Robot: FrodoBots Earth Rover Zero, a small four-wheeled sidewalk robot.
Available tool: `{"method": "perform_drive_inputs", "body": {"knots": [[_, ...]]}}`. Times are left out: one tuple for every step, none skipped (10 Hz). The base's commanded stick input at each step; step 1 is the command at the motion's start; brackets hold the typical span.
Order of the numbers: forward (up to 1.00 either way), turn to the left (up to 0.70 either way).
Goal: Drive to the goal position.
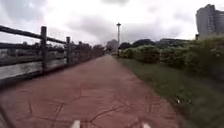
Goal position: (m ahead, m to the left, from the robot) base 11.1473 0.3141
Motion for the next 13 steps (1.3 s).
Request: {"method": "perform_drive_inputs", "body": {"knots": [[0.85, 0.10], [0.85, 0.10], [0.85, 0.10], [0.85, 0.10], [0.85, 0.10], [0.85, 0.10], [0.85, 0.10], [0.85, 0.10], [0.85, 0.10], [0.85, 0.10], [0.85, 0.02], [0.85, -0.20], [0.85, -0.17]]}}
